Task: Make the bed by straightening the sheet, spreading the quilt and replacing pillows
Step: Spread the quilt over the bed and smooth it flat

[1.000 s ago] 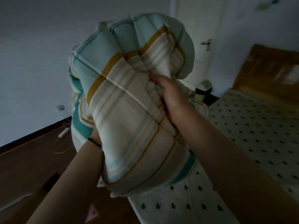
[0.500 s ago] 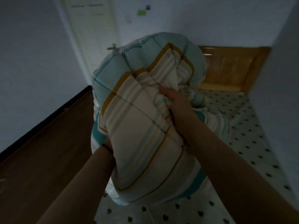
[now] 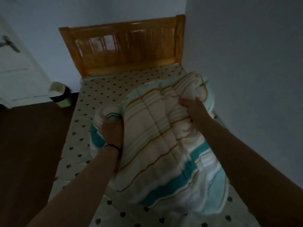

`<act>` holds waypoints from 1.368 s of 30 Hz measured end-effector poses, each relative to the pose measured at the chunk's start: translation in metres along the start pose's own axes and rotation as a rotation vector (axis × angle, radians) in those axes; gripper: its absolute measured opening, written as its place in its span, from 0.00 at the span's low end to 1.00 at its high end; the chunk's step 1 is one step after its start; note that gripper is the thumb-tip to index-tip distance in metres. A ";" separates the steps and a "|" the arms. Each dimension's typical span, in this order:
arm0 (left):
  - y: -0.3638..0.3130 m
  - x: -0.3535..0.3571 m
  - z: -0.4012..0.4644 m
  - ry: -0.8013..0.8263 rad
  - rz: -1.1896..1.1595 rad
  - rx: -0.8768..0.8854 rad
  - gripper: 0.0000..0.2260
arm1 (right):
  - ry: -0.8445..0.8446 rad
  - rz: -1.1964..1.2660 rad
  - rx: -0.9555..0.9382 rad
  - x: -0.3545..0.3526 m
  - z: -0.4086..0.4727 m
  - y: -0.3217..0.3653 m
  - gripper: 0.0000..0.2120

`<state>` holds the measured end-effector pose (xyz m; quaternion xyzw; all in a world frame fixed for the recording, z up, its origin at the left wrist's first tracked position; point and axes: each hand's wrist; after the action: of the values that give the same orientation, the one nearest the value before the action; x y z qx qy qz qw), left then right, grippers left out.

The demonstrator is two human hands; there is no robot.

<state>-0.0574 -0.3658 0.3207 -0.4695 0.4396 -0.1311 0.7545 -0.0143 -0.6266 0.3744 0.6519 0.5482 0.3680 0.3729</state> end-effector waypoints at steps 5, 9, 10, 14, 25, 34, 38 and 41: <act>0.031 0.045 0.010 0.097 -0.098 -0.091 0.18 | -0.248 -0.198 0.068 -0.078 0.051 -0.056 0.40; 0.062 0.078 0.019 0.481 -0.028 -0.230 0.41 | -0.356 -0.316 0.233 -0.111 0.065 -0.094 0.36; 0.071 0.086 0.017 0.573 0.008 -0.263 0.45 | -0.359 -0.327 0.250 -0.116 0.070 -0.104 0.37; 0.099 0.107 -0.005 0.752 0.048 -0.205 0.49 | -0.315 -0.381 0.266 -0.124 0.080 -0.132 0.44; 0.129 0.114 -0.078 0.983 0.239 0.160 0.37 | -0.130 -0.594 0.238 -0.083 0.061 -0.197 0.37; 0.168 0.125 -0.174 1.249 0.506 0.548 0.34 | -0.120 -0.707 0.295 -0.094 0.024 -0.271 0.35; 0.170 0.146 -0.227 1.309 0.546 0.634 0.34 | -0.164 -0.769 0.299 -0.119 0.025 -0.299 0.34; 0.164 0.171 -0.268 1.389 0.535 0.652 0.35 | -0.210 -0.802 0.275 -0.142 0.035 -0.318 0.33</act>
<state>-0.2046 -0.5432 0.0474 0.0833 0.8444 -0.3292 0.4143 -0.1412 -0.7315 0.0659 0.4650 0.7608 0.0493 0.4499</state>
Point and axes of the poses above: each hand's wrist, its own z-axis towards the middle knuckle, its own x-axis out of the palm, y = z × x, and after that the axes turned 12 degrees about x, right-handed
